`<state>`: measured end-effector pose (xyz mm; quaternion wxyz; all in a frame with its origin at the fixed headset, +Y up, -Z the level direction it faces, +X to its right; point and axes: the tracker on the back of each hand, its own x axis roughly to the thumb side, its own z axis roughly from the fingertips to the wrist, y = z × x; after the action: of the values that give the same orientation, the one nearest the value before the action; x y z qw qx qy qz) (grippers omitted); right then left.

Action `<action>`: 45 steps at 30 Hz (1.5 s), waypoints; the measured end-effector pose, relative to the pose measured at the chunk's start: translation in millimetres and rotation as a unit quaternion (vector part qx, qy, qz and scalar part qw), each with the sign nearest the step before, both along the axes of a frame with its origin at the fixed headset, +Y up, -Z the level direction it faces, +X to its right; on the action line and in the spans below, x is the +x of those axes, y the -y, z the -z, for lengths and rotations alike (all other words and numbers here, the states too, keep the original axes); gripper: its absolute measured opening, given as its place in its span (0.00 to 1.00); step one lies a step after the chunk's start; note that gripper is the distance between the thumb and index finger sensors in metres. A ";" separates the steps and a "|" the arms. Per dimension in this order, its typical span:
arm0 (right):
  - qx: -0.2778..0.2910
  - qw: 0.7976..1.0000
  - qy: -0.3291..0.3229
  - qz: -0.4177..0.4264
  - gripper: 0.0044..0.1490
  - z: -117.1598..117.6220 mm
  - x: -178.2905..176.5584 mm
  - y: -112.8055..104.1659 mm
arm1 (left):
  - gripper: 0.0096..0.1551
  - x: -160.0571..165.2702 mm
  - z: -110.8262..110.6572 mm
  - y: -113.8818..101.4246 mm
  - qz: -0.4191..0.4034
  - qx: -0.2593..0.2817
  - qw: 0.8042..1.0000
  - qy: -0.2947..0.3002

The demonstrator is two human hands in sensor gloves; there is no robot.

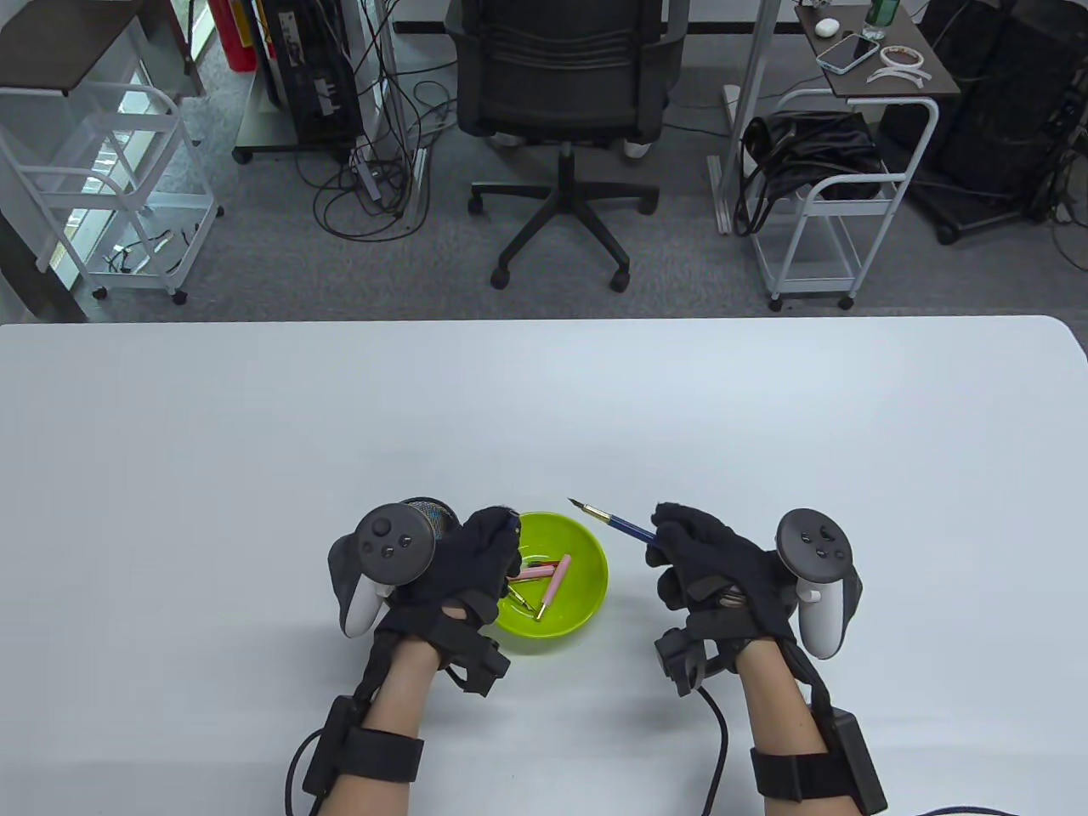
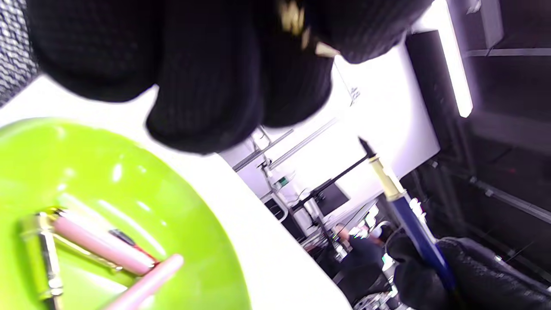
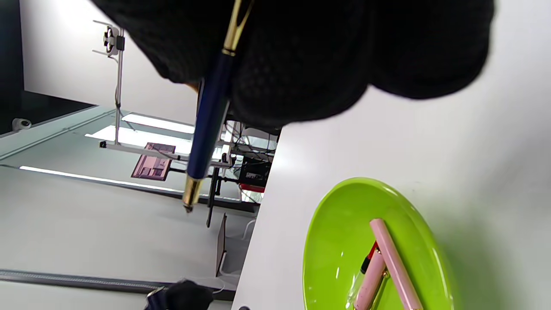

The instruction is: Assemble fountain pens from components

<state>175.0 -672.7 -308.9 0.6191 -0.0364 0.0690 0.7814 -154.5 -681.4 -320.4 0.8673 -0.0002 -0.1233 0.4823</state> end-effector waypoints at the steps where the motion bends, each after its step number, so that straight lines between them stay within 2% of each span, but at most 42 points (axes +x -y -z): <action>1: 0.005 1.000 -0.016 0.006 0.28 0.6 -1.6 -0.2 | 0.28 -0.9 -0.7 3.3 -0.026 -0.009 1.000 0.004; 5: 0.024 0.999 -0.025 0.009 0.27 0.2 -6.2 -3.7 | 0.27 -5.6 -2.9 7.1 -0.115 -0.030 0.993 0.007; 9: 0.035 0.999 -0.035 0.006 0.27 -0.7 -8.1 -7.0 | 0.27 -7.4 -4.4 7.0 -0.090 -0.014 0.996 0.009; 20: 0.036 0.998 -0.045 -0.001 0.27 -0.5 -10.0 -5.9 | 0.26 -3.2 -2.4 12.5 -0.090 -0.035 0.995 0.024; 26: 0.034 0.997 -0.063 -0.003 0.27 0.3 -12.7 -4.7 | 0.26 -0.7 -3.1 11.1 -0.064 -0.022 0.997 0.028; 32: 0.036 0.997 -0.071 -0.018 0.26 0.3 -16.6 -4.1 | 0.26 4.7 -3.7 11.2 -0.053 -0.019 0.997 0.055; 45: 0.049 0.991 -0.104 -0.065 0.27 -1.9 -32.4 -4.9 | 0.27 16.4 -4.9 16.6 -0.061 -0.046 0.992 0.103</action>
<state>142.6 -667.8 -307.0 0.5572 0.0709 0.0917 0.8222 -138.0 -698.0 -315.5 0.8181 -0.0824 -0.1899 0.5366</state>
